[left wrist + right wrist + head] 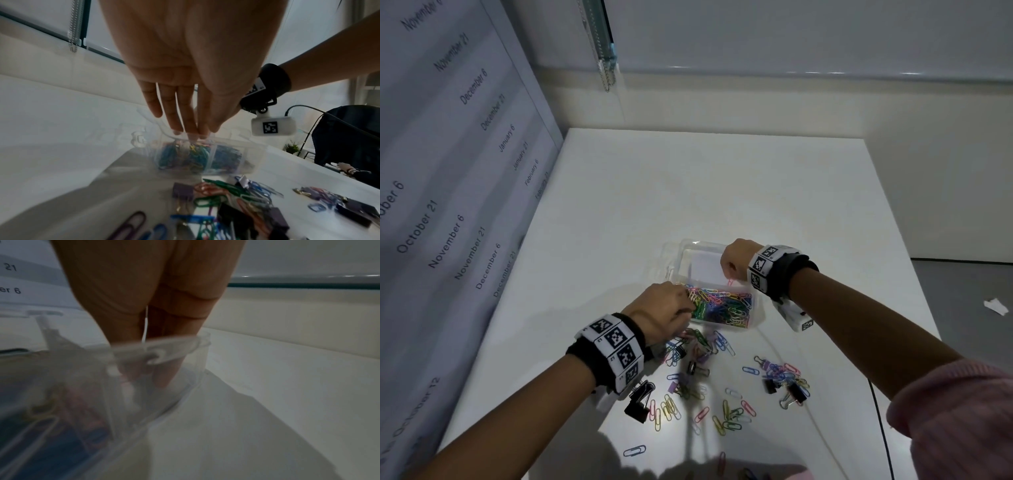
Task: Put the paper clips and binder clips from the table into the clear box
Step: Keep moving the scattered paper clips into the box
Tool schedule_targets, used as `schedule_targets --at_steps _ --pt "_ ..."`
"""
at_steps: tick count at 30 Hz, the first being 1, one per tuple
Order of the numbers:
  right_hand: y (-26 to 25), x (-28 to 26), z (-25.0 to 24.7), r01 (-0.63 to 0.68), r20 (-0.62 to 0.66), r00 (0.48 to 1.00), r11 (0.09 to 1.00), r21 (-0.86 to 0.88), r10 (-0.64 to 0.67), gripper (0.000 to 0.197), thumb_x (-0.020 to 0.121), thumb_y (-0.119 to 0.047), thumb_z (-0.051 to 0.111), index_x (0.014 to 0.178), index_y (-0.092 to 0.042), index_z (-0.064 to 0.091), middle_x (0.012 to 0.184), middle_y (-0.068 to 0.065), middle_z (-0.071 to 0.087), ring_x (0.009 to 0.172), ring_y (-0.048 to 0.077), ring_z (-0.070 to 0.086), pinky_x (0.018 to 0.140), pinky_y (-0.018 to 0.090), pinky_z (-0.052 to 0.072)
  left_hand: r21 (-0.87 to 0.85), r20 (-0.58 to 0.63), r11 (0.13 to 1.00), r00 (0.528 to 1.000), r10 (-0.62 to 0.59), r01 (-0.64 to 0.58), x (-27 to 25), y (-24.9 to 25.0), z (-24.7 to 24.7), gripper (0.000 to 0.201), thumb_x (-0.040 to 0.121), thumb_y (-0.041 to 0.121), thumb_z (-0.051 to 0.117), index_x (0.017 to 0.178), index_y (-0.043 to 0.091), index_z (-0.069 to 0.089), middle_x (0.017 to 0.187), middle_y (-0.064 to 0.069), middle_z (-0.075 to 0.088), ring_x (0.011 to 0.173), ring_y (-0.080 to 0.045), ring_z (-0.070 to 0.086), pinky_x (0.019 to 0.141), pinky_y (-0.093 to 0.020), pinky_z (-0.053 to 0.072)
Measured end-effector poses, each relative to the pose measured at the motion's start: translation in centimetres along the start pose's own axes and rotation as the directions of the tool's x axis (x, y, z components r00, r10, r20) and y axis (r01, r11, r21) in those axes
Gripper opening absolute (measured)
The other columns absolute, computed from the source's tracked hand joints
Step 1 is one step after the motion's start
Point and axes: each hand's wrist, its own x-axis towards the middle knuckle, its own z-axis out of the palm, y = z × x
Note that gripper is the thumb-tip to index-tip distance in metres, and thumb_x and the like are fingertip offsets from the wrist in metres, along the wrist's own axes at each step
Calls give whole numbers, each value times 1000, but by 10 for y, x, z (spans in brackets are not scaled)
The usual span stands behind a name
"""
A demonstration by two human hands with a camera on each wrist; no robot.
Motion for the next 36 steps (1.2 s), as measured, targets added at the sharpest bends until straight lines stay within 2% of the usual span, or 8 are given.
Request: schedule_targets --at_steps 5,9,14,20,26,29,32,36 --pt "2 0 3 -25 16 1000 999 32 25 22 75 -7 67 98 -7 67 75 -4 54 80 17 51 59 18 37 51 75 999 997 -23 19 8 7 10 28 95 22 43 112 12 64 115 -10 60 109 -27 54 90 -35 41" --pt "-1 1 3 -120 -2 993 993 10 120 8 75 -14 69 83 -17 67 61 -14 41 55 4 41 58 21 38 -40 61 999 998 -19 22 6 8 17 60 86 42 22 109 8 65 112 -14 60 107 -28 55 89 -34 40" --pt "-4 -2 4 -49 55 997 997 -59 52 37 76 4 49 48 -19 42 70 3 62 73 22 51 58 20 39 -220 -177 975 984 -11 -29 -3 1 23 67 79 45 20 113 7 64 109 -15 62 102 -29 56 88 -25 37" --pt "0 -27 -4 -66 -253 964 995 79 84 20 85 -8 49 96 -9 65 104 8 70 100 27 60 83 31 45 -337 -338 940 938 -69 -52 -30 -12 23 53 81 40 30 105 13 68 97 -8 61 91 -12 52 74 -8 34" --pt "-4 -18 2 -101 -20 995 993 -64 100 38 85 -22 63 121 -12 55 127 7 58 119 25 51 99 31 38 -328 -276 943 950 -144 48 -44 -10 34 48 84 41 35 108 14 66 99 -3 56 96 -17 53 82 -15 33" --pt "-14 -8 1 -132 13 991 990 -54 133 11 84 -12 63 94 -10 64 111 13 65 98 25 59 84 30 44 -332 -222 941 964 -148 68 -49 -5 40 47 83 40 35 114 17 64 101 1 53 99 -15 52 83 -13 35" --pt "-16 -4 2 -171 38 984 985 -39 172 38 79 2 57 49 -16 43 71 11 56 74 21 49 63 25 38 -307 -229 943 952 -202 126 -60 1 54 62 70 50 33 116 20 62 110 -2 55 103 -13 48 91 -23 42" --pt "-12 -3 10 -155 38 987 986 -54 157 43 79 3 50 46 -19 35 69 8 51 71 22 48 45 18 27 -267 -317 940 903 -292 210 -77 16 77 52 65 54 53 110 30 61 111 2 58 103 -19 52 85 -32 46"
